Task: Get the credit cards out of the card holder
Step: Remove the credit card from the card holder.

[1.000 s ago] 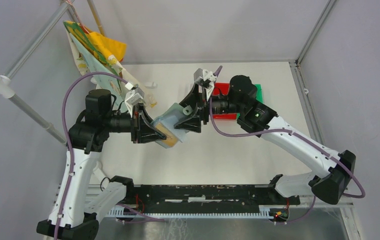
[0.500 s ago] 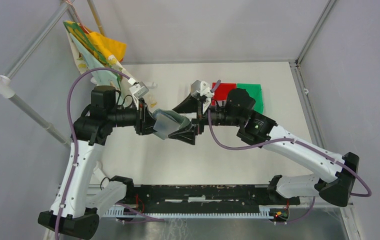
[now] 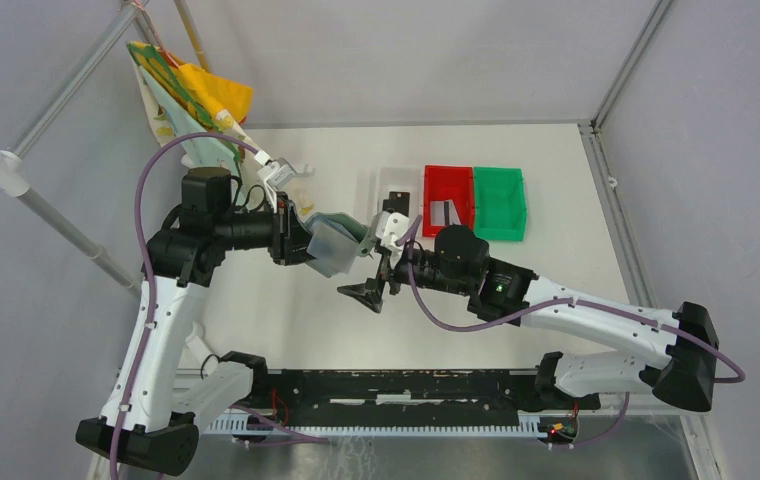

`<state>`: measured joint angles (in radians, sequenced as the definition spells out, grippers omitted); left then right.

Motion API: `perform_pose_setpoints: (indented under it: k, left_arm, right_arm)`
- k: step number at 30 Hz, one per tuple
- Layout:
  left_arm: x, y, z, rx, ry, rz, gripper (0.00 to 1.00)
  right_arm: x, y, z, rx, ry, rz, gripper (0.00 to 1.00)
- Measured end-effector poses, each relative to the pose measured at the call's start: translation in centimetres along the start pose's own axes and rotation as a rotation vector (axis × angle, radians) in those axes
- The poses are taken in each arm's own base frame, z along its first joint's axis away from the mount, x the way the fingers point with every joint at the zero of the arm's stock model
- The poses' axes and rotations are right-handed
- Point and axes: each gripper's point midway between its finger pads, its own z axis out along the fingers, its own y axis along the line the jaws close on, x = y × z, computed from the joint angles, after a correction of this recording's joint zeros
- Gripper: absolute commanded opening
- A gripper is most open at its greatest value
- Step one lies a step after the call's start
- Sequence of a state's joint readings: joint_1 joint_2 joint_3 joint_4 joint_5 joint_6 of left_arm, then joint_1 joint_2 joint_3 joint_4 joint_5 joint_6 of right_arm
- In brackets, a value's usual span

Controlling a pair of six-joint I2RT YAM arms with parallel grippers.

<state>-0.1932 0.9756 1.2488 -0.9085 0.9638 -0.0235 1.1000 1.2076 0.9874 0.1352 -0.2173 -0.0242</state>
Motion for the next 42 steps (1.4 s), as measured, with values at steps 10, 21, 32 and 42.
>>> perform_pose_setpoints:
  k: [10, 21, 32, 42]
  left_arm:
    - [-0.4, -0.2, 0.0, -0.001, -0.013, -0.029, 0.02]
    - [-0.5, -0.2, 0.0, 0.001, -0.015, -0.028, 0.02]
    - [-0.5, -0.5, -0.1, 0.008, -0.018, -0.024, 0.02]
    - [-0.4, -1.0, -0.1, 0.036, -0.015, -0.025, 0.02]
  right_arm:
    - [-2.7, 0.0, 0.4, 0.164, -0.090, -0.138, 0.92]
    - [-4.0, -3.5, -1.0, 0.413, -0.091, -0.231, 0.72]
    - [-4.3, -4.9, -1.7, 0.527, -0.068, -0.264, 0.63]
    - [-6.1, -5.8, -2.4, 0.584, -0.095, -0.249, 0.64]
